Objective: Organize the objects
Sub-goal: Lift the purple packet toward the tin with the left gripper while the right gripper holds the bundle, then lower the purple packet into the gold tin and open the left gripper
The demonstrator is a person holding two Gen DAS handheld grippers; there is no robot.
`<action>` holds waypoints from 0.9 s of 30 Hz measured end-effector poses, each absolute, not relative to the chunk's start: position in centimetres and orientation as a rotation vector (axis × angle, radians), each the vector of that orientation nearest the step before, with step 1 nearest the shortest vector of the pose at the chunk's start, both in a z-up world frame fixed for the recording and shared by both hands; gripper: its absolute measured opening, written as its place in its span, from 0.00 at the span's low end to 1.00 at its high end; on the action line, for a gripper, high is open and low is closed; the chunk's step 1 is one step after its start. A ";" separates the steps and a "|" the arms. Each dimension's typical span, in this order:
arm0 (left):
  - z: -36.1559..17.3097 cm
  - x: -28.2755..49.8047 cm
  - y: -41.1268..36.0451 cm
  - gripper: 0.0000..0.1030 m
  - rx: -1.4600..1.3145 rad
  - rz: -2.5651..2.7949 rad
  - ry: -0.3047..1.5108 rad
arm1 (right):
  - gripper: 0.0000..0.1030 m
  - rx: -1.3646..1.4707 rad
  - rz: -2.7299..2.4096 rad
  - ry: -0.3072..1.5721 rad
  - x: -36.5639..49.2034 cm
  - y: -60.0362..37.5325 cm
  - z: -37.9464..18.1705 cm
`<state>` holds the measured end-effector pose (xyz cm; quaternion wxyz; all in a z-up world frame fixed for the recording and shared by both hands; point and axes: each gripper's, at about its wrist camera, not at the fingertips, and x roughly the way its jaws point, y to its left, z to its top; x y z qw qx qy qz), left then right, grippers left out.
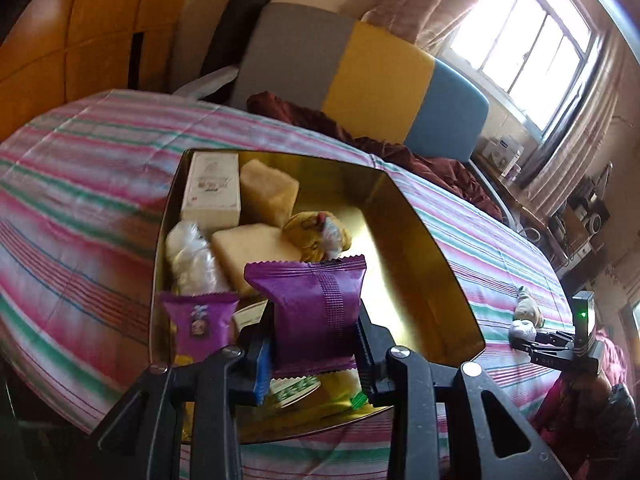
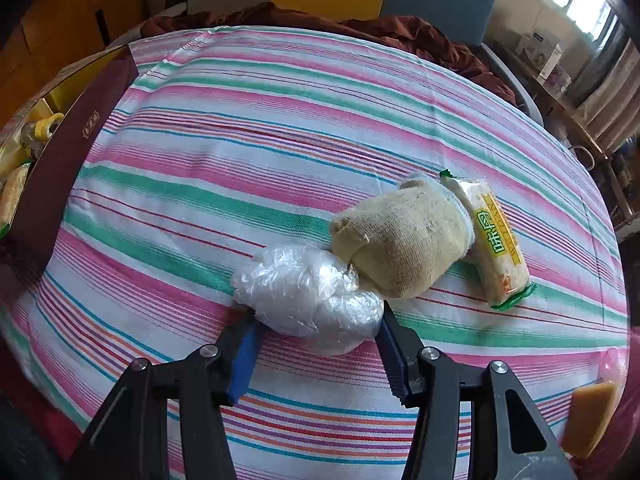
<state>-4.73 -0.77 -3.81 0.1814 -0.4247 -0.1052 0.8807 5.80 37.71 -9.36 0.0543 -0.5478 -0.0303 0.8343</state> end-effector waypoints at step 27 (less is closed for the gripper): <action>-7.6 -10.3 10.9 0.36 -1.338 2.448 0.159 | 0.53 -1.660 2.533 -0.099 5.8 37.6 -9.4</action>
